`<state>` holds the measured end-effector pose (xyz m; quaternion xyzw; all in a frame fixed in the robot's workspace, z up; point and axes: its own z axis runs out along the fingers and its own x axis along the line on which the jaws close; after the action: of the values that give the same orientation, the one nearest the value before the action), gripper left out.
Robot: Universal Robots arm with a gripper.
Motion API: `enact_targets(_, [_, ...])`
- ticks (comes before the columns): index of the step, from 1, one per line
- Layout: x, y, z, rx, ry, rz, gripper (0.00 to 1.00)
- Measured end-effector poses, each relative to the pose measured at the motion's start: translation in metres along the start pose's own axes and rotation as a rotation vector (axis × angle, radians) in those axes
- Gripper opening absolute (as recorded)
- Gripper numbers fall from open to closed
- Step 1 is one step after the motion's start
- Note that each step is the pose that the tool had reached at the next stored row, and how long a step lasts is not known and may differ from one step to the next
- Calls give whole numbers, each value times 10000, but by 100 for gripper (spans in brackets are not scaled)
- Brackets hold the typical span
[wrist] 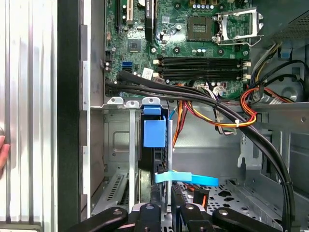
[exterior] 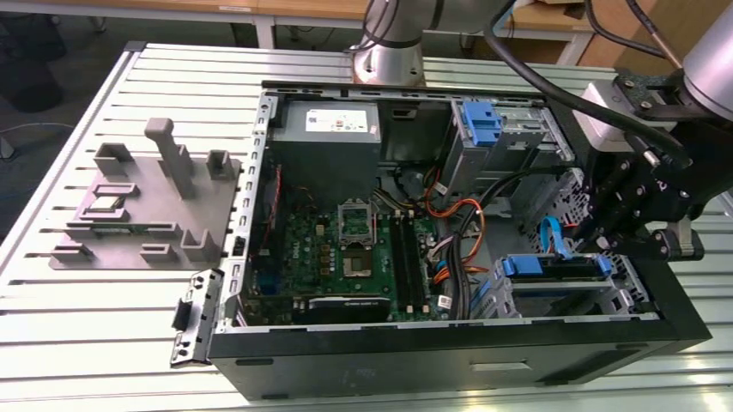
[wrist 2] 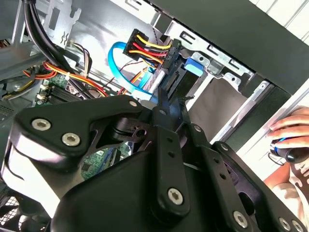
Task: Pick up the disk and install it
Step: 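Insert the first disk wire, then insert the second disk wire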
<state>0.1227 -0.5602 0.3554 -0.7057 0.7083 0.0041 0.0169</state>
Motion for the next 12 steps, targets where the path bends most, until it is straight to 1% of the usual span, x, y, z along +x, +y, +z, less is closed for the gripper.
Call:
enact_targets(2, [-1, -1, -17, 0, -2, -1, 24])
enact_targets(12, [-3, -2, -23, -1, 1, -1, 24])
